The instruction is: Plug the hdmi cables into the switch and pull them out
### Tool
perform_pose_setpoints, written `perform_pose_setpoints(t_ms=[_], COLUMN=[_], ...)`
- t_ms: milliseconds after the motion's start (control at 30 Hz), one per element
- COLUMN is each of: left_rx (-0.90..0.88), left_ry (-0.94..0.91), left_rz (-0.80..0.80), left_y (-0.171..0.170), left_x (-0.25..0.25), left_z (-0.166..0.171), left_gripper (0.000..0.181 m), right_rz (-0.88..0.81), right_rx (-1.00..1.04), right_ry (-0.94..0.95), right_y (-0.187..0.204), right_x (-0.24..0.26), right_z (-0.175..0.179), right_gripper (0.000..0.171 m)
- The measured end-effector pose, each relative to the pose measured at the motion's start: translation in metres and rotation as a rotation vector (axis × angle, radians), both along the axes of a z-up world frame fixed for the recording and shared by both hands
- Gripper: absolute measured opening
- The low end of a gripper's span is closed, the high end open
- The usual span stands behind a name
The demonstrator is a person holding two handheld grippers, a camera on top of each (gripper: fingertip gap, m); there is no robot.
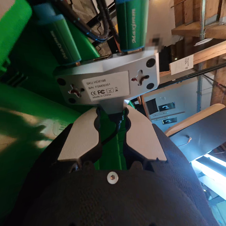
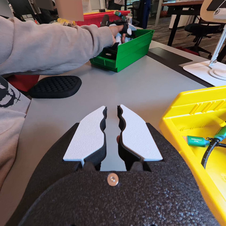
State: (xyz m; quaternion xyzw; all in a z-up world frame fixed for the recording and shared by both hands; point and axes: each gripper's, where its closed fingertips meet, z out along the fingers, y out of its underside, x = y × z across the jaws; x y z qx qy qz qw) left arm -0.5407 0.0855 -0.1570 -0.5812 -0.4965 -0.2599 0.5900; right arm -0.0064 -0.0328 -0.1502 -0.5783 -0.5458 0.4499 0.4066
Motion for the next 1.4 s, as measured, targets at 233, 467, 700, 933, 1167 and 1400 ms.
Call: perform_pose_setpoints(t_ms=[233,467,700,933,1167,1400], left_rx=[-0.006,0.163,0.362,0.575,0.61,0.675], left_ry=[0.529,1.078,1.496,1.766,1.818,1.532], left_rz=[-0.096,-0.169,-0.27,-0.433,-0.624,-0.915], left_y=[-0.01,-0.033,-0.057,-0.085,-0.094,-0.106], left_x=[0.036,0.145,0.284,0.424,0.489,0.494], left_z=[0.082,0.203,0.261,0.273,0.217,0.164], left_gripper=[0.032,0.029,0.029,0.029,0.027,0.028], right_rz=[-0.01,-0.019,-0.055,-0.082,-0.004,0.16], right_rx=[0.037,0.125,0.193,0.156,0.324,0.388], right_ry=[0.033,0.129,0.314,0.539,0.606,0.511], right_y=[0.003,-0.004,0.0,0.012,0.001,-0.011], right_x=[-0.001,-0.014,-0.033,-0.044,-0.02,-0.024], right_z=[0.008,0.047,0.139,0.225,0.231,0.189], right_gripper=[0.016,0.016,0.024,0.055,0.021,0.021])
